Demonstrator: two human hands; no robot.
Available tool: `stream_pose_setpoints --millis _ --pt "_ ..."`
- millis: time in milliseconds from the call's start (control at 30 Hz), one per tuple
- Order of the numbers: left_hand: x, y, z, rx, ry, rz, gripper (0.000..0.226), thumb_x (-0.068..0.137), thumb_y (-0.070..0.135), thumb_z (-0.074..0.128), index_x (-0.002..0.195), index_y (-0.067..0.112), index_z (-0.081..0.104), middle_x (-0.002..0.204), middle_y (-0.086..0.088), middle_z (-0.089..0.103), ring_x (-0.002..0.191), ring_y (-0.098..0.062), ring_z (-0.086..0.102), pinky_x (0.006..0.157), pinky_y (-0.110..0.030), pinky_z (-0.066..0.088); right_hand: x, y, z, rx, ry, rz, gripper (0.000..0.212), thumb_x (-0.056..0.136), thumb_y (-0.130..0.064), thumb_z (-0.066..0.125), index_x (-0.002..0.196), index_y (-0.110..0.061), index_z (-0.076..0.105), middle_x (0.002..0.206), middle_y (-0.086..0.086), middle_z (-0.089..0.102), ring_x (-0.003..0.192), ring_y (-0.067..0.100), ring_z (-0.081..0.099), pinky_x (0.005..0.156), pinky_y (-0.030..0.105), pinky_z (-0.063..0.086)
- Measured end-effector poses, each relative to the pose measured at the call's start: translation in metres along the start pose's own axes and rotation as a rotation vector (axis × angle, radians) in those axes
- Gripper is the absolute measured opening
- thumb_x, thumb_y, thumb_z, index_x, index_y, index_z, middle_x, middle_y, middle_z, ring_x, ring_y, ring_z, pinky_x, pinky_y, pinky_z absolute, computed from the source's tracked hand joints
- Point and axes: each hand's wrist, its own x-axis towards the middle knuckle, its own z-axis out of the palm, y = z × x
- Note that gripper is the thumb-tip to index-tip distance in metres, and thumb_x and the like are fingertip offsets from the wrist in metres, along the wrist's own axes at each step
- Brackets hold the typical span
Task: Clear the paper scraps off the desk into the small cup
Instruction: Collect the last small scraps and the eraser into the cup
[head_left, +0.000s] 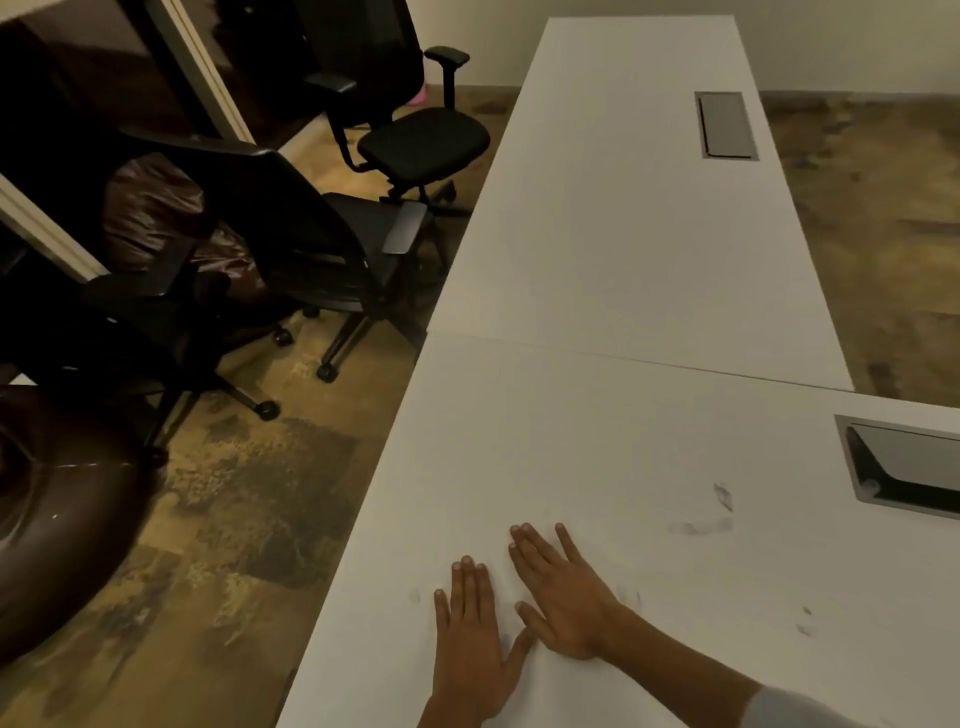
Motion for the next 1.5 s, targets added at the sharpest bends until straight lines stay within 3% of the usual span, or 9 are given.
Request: stream_pose_setpoints --millis 367,467,567,733,967,1200,1300,1367,1500 --pt "-0.062 0.046 0.027 -0.015 0.001 0.106 0.103 0.076 0.081 0.036 0.143 0.003 0.03 0.157 -0.016 0.012 0.143 -0.032 0.015 0.107 -0.057 0.011 -0.091 0.035 -0.007 0.005 -0.107 0.113 0.066 0.083 -0.049 0.046 0.136 -0.008 0.049 0.145 0.011 0.043 0.132 0.024 0.046 0.109 0.054 0.02" --pt "-0.051 0.027 0.01 -0.051 -0.005 -0.034 0.11 0.072 0.084 0.032 0.145 0.003 0.025 0.154 -0.024 0.018 0.142 -0.04 0.012 0.109 -0.056 0.006 -0.069 0.043 -0.038 0.088 -0.015 0.151 0.066 0.087 -0.029 0.047 0.147 -0.009 0.028 0.156 0.007 0.013 0.143 0.024 0.027 0.116 0.043 0.018" --pt "-0.036 -0.001 -0.022 -0.138 -0.045 -0.259 0.121 0.065 0.088 0.026 0.149 0.002 0.009 0.155 -0.026 -0.003 0.143 -0.041 -0.005 0.113 -0.055 0.001 -0.035 0.045 -0.065 0.126 -0.008 0.206 0.069 0.092 -0.014 0.045 0.152 -0.011 0.009 0.161 0.006 0.003 0.147 0.021 0.007 0.117 0.037 0.016" --pt "-0.025 -0.041 -0.036 -0.191 -0.053 -0.285 0.122 0.074 0.079 0.045 0.146 0.002 -0.016 0.156 -0.017 -0.019 0.145 -0.032 -0.014 0.118 -0.049 0.007 0.001 0.051 -0.067 -0.054 -0.071 0.14 0.08 0.086 -0.001 0.057 0.151 -0.009 0.011 0.16 0.007 0.006 0.143 0.027 0.018 0.109 0.043 0.034" --pt "-0.046 0.004 -0.005 -0.122 -0.03 -0.122 0.13 0.054 0.093 -0.002 0.146 0.002 -0.016 0.151 -0.011 -0.028 0.143 -0.025 -0.02 0.117 -0.042 -0.004 -0.026 0.046 -0.034 -0.243 -0.053 0.064 0.06 0.094 -0.005 0.041 0.149 -0.006 0.017 0.159 0.011 0.01 0.143 0.031 0.017 0.112 0.047 0.025" --pt "-0.07 0.069 0.049 -0.07 -0.199 0.123 0.104 0.071 0.078 0.043 0.14 0.0 0.031 0.15 -0.017 0.032 0.142 -0.025 0.01 0.11 -0.04 0.002 -0.125 0.04 0.006 -0.207 -0.071 0.083 0.073 0.081 -0.002 0.055 0.148 -0.003 0.024 0.156 0.018 0.021 0.144 0.029 0.022 0.117 0.052 0.016" --pt "-0.078 0.085 0.026 -0.171 -0.176 0.19 0.109 0.075 0.07 0.045 0.149 0.009 -0.007 0.158 -0.012 -0.014 0.144 -0.021 -0.01 0.113 -0.037 -0.006 -0.133 0.055 -0.004 -0.001 0.049 0.178 0.074 0.065 -0.005 0.065 0.137 -0.014 0.049 0.14 0.006 0.052 0.128 0.019 0.051 0.111 0.042 0.024" --pt "-0.068 0.088 0.012 -0.138 -0.16 0.216 0.111 0.079 0.062 0.047 0.139 0.015 -0.032 0.148 -0.006 -0.04 0.14 -0.023 -0.03 0.117 -0.039 -0.01 -0.128 0.079 -0.027 0.215 0.164 0.343 0.071 0.077 -0.003 0.054 0.145 -0.017 0.038 0.152 0.003 0.036 0.136 0.021 0.039 0.111 0.039 0.032" --pt "-0.027 0.068 -0.024 -0.067 -0.165 0.244 0.122 0.071 0.059 0.058 0.139 0.013 -0.031 0.147 -0.008 -0.04 0.138 -0.024 -0.034 0.118 -0.046 -0.007 -0.108 0.142 -0.055 0.378 0.193 0.721 0.066 0.094 -0.018 0.047 0.151 -0.011 0.016 0.16 0.012 0.003 0.147 0.027 0.005 0.115 0.041 0.022"
